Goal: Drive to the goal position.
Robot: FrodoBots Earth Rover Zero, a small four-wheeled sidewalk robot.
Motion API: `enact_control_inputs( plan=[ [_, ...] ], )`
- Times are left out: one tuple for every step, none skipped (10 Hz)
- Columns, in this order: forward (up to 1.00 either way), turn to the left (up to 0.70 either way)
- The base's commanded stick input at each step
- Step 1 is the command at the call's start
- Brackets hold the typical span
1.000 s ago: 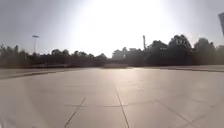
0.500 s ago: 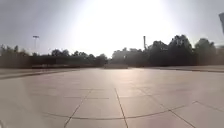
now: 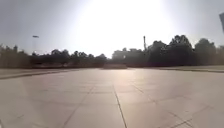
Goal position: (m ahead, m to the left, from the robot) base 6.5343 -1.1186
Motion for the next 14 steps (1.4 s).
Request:
enact_control_inputs(
  plan=[
    [0.70,0.00],
    [0.70,-0.01],
    [0.70,-0.01],
    [0.70,-0.02],
    [0.70,-0.02],
    [0.70,0.00],
    [0.70,0.00],
    [0.70,0.00],
    [0.70,0.00],
    [0.70,0.00],
    [0.70,0.00],
    [0.70,0.02],
    [0.70,0.04],
    [0.70,0.06]
  ],
)
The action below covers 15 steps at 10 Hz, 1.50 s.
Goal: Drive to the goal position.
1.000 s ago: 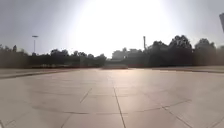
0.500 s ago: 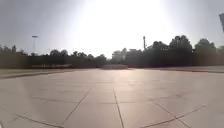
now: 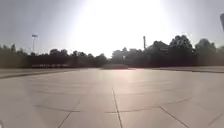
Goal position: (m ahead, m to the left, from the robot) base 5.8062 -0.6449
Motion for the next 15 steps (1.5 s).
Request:
enact_control_inputs(
  plan=[
    [0.70,0.08],
    [0.70,0.07],
    [0.70,0.06],
    [0.70,0.05],
    [0.70,0.03],
    [0.70,0.02],
    [0.70,0.02],
    [0.70,0.02],
    [0.70,0.02],
    [0.70,0.02],
    [0.70,0.02],
    [0.70,0.02],
    [0.70,0.02],
    [0.70,0.02],
    [0.70,0.02]
  ],
)
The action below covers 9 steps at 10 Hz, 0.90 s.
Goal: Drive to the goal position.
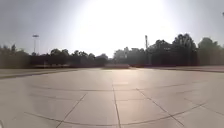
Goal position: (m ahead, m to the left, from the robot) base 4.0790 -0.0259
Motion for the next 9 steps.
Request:
enact_control_inputs(
  plan=[
    [0.70,0.02],
    [0.70,0.02],
    [0.70,0.02],
    [0.70,0.02],
    [0.70,0.02],
    [0.70,0.02],
    [0.70,0.02],
    [0.70,0.02],
    [0.70,0.02]
  ],
)
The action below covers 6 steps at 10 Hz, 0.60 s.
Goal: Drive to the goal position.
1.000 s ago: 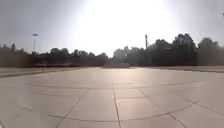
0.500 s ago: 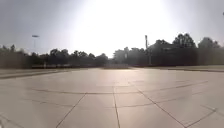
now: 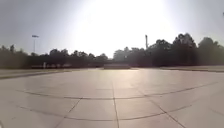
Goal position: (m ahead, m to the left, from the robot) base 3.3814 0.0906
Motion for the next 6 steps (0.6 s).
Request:
enact_control_inputs(
  plan=[
    [0.70,0.02],
    [0.70,0.02],
    [0.70,0.02],
    [0.70,0.02],
    [0.70,0.02],
    [0.70,0.02]
  ],
)
